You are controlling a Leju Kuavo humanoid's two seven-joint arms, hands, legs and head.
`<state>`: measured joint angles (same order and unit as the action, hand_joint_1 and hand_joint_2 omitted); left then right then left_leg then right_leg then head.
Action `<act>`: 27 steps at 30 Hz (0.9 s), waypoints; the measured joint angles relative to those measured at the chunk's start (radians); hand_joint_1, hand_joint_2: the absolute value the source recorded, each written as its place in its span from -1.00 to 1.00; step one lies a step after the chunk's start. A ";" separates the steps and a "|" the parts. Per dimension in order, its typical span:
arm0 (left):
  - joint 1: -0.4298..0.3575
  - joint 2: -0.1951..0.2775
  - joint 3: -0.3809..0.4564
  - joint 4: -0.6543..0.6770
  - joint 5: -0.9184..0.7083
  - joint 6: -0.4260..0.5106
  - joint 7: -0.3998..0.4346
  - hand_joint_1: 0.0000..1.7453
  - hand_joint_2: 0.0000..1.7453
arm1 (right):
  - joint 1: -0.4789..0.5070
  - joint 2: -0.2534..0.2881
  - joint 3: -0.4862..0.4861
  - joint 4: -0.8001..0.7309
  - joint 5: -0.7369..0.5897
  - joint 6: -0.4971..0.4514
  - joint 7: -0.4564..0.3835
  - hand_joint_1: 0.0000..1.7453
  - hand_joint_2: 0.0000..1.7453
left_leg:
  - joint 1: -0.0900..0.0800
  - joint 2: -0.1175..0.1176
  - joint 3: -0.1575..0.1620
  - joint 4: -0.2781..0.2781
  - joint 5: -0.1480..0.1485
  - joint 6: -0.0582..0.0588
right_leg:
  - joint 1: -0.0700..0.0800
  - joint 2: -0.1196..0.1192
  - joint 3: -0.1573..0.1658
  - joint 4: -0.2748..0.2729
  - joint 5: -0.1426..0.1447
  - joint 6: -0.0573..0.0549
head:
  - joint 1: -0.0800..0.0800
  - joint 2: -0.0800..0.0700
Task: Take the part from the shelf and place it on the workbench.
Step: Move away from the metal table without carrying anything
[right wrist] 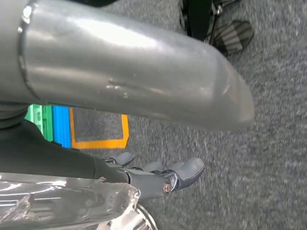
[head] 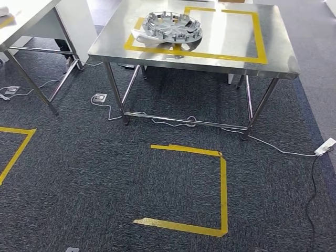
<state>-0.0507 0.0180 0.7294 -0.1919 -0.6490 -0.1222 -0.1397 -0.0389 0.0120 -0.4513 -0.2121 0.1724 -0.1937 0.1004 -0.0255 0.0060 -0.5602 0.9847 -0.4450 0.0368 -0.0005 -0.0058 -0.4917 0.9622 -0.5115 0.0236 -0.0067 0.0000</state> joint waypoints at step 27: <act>0.019 -0.003 0.004 0.003 0.001 -0.007 0.017 -1.00 -1.00 | 0.005 -0.002 0.037 0.005 0.088 -0.093 -0.013 -1.00 -1.00 | 0.028 0.010 -0.079 0.179 -0.054 -0.041 | -0.014 -0.070 -0.003 0.027 -0.016 -0.015 | -0.007 0.000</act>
<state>-0.0321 0.0150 0.7330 -0.1888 -0.6478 -0.1289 -0.1229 -0.0343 0.0102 -0.4146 -0.2071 0.2605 -0.2872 0.0874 0.0027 0.0156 -0.6396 1.1635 -0.4994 -0.0038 -0.0146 -0.0754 -0.4949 0.9888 -0.5279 0.0085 -0.0137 0.0000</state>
